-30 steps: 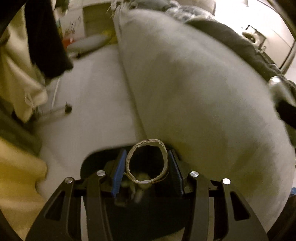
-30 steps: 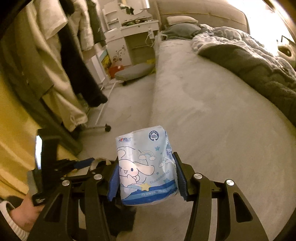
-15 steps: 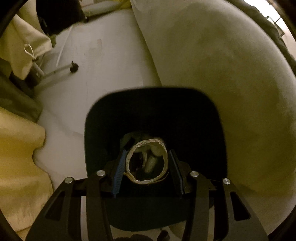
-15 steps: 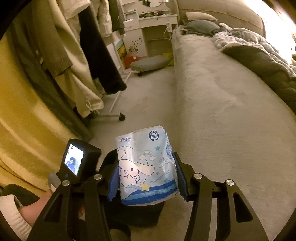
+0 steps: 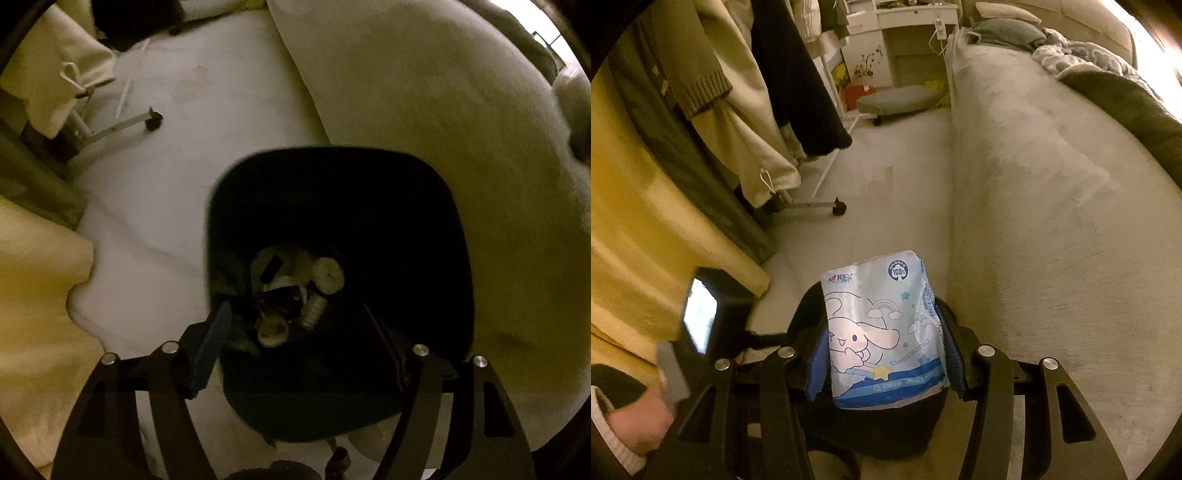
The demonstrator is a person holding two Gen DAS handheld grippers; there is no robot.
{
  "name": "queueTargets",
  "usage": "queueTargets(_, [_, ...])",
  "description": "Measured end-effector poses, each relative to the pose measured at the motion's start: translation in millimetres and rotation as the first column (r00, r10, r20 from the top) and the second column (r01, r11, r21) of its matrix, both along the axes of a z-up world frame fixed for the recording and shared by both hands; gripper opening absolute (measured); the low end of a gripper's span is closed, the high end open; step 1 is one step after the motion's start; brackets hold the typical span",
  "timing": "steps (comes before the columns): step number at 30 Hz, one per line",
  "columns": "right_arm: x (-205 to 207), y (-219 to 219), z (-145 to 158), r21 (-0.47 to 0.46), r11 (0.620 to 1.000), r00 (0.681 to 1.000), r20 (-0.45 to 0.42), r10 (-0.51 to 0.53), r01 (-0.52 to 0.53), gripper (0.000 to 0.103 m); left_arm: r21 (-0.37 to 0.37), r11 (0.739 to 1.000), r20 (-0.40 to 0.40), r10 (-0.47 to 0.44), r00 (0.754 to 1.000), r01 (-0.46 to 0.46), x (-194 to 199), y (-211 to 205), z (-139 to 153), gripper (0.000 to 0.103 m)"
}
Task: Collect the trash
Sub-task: 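Open the left tool over the bin while the right tool releases the wipe pack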
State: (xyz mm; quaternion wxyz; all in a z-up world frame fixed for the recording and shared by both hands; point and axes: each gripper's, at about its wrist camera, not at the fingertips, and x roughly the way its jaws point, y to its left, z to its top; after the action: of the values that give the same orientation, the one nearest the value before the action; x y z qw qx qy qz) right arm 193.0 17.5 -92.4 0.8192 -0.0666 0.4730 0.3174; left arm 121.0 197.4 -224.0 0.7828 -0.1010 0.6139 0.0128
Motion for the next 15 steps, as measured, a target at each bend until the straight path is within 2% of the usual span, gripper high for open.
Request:
queueTargets(4, [1.4, 13.6, -18.7, -0.032, 0.999, 1.0, -0.027, 0.01, -0.011, 0.053, 0.004, 1.0, 0.051, 0.028, 0.998, -0.029, -8.7, 17.4, 13.2, 0.077])
queueTargets(11, [1.5, 31.2, -56.1, -0.1, 0.995, 0.996, -0.082, 0.018, -0.027, 0.053, 0.024, 0.996, 0.109, 0.078, 0.991, -0.081, -22.3, 45.1, 29.5, 0.086])
queueTargets(12, [1.9, 33.1, -61.2, -0.108, 0.994, 0.996, -0.091, 0.018, -0.028, 0.053, 0.022, 0.996, 0.126, 0.08, 0.989, -0.083, -24.9, 48.0, 33.5, 0.09])
queueTargets(15, [2.2, 38.2, -74.0, -0.133, 0.991, 0.994, -0.11, 0.019, -0.034, 0.053, 0.032, 0.995, 0.169, 0.092, 0.981, -0.098, -28.0, 55.7, 45.5, 0.092])
